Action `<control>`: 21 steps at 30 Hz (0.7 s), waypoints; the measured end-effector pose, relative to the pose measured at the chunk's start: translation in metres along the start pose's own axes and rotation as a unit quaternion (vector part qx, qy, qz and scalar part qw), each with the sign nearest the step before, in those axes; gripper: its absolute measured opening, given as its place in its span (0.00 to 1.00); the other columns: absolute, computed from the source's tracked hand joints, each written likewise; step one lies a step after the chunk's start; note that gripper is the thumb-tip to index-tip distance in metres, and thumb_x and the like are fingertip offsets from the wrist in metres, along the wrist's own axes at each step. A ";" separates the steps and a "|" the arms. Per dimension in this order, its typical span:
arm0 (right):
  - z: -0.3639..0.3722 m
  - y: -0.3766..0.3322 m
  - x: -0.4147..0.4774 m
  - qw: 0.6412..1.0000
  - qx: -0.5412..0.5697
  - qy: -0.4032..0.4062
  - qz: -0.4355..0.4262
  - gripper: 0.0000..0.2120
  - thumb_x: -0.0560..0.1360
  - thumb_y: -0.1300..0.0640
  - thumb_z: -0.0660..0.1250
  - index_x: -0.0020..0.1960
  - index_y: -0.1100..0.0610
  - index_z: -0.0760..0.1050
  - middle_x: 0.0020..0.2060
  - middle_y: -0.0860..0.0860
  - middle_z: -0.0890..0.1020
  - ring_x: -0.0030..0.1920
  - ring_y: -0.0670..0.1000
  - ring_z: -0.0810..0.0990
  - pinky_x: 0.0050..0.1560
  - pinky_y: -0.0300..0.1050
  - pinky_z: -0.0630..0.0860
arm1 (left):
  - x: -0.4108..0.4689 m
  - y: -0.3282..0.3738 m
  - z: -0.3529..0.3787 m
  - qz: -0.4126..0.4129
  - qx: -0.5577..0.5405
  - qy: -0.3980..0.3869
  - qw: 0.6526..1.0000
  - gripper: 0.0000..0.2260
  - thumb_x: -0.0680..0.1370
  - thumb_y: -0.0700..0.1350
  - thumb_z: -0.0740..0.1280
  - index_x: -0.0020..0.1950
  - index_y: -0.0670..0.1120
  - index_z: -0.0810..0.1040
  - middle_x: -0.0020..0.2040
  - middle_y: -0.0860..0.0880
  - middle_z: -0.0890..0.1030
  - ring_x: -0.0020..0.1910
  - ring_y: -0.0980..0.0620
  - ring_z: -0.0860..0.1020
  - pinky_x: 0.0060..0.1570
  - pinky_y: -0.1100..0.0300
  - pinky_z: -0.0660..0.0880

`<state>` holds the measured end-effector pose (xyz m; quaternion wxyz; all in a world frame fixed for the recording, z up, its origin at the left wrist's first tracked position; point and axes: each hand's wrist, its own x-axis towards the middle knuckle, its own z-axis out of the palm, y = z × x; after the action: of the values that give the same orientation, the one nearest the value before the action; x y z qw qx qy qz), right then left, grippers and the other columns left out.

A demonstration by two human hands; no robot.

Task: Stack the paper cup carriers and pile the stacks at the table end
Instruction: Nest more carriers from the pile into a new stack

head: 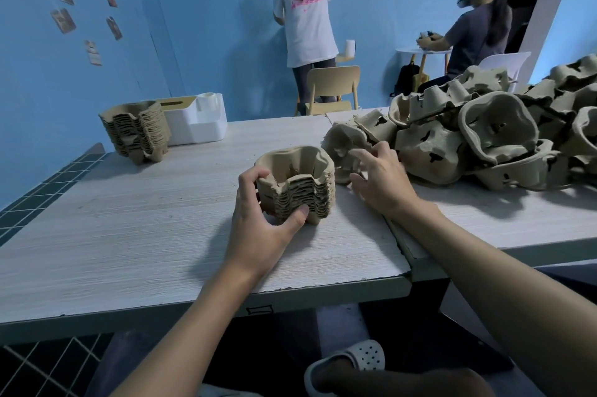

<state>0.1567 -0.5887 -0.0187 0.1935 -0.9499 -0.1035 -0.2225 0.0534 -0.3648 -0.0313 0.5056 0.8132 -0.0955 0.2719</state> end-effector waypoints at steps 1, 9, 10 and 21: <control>0.001 0.001 0.000 1.000 0.019 -0.001 0.005 0.23 0.77 0.55 0.65 0.72 0.52 0.67 0.59 0.57 0.70 0.60 0.59 0.70 0.61 0.57 0.71 | 0.000 0.000 0.000 -0.001 -0.001 0.000 1.000 0.28 0.65 0.60 0.74 0.58 0.70 0.61 0.58 0.47 0.77 0.55 0.47 0.79 0.55 0.45 0.78; -0.002 0.005 -0.001 0.991 0.112 0.071 -0.010 0.12 0.73 0.62 0.70 0.56 0.60 0.79 0.46 0.52 0.75 0.46 0.53 0.75 0.53 0.49 0.74 | 0.000 -0.001 0.000 0.000 -0.003 -0.002 1.000 0.28 0.65 0.61 0.74 0.58 0.70 0.60 0.59 0.47 0.76 0.57 0.46 0.79 0.57 0.44 0.77; -0.003 0.004 -0.002 0.990 0.117 0.081 -0.013 0.14 0.72 0.61 0.72 0.57 0.61 0.79 0.47 0.53 0.76 0.47 0.53 0.75 0.53 0.48 0.74 | 0.000 -0.001 0.000 0.001 -0.003 -0.001 1.000 0.28 0.66 0.61 0.74 0.58 0.70 0.60 0.59 0.47 0.76 0.57 0.46 0.78 0.57 0.44 0.77; -0.038 -0.028 -0.012 0.934 0.240 0.263 -0.008 0.19 0.69 0.57 0.77 0.56 0.63 0.79 0.48 0.56 0.83 0.46 0.49 0.79 0.51 0.40 0.77 | 0.001 -0.003 0.000 0.006 -0.003 0.001 1.000 0.30 0.68 0.55 0.78 0.59 0.68 0.61 0.59 0.48 0.75 0.57 0.47 0.77 0.57 0.45 0.77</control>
<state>0.1234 -0.5806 0.0159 0.4346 -0.7817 -0.1064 -0.4345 0.0559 -0.3634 -0.0333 0.5063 0.8108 -0.1008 0.2758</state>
